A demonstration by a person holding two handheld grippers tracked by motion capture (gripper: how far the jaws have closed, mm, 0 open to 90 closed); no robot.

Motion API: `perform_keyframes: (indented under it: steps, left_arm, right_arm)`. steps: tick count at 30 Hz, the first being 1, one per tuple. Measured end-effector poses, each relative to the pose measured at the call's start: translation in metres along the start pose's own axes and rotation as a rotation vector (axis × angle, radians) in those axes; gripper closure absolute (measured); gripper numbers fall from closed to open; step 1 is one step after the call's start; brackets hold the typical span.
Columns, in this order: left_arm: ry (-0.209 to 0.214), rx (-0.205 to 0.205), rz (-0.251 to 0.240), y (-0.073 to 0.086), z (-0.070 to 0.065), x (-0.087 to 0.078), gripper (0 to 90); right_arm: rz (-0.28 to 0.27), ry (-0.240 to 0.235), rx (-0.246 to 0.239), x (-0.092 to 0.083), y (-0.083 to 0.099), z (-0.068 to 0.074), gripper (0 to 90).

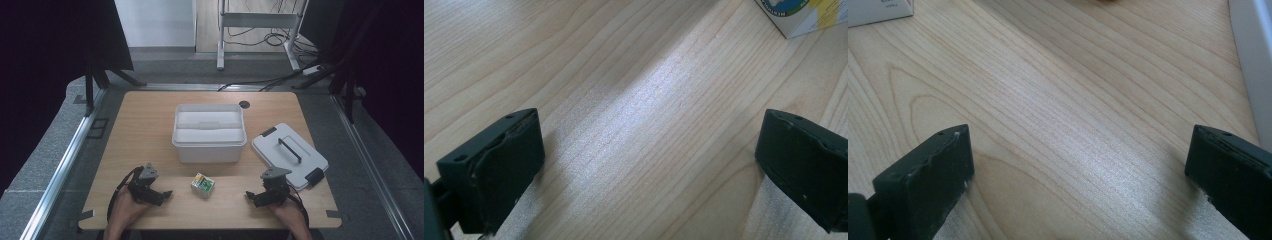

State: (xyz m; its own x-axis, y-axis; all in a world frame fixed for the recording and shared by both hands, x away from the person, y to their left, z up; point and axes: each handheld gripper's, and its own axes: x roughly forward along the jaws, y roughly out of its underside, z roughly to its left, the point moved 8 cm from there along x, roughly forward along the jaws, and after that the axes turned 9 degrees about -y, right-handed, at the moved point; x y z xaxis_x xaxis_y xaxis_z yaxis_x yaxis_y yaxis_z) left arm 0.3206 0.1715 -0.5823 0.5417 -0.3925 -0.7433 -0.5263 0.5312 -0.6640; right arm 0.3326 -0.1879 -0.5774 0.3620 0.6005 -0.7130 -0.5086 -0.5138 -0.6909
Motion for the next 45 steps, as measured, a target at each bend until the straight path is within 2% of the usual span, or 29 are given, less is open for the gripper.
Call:
perform_keyframes:
  steps: [21,29,34,45]
  left_arm:
    - [0.011,0.009,-0.002,-0.001,0.000,0.001,0.0]
    - [0.010,0.009,-0.003,-0.001,0.000,0.001,0.0]
    - [0.010,0.009,-0.003,-0.001,0.000,0.001,0.0]
    - [0.010,0.009,-0.002,-0.001,0.000,0.001,0.0]
  right_arm:
    - [-0.002,0.004,0.003,0.000,0.000,0.000,0.0]
    - [0.013,0.001,0.007,-0.001,0.000,0.001,0.0]
    - [-0.006,-0.006,-0.009,-0.004,-0.005,0.005,0.0]
    - [-0.021,-0.066,-0.057,-0.005,-0.021,0.022,0.0]
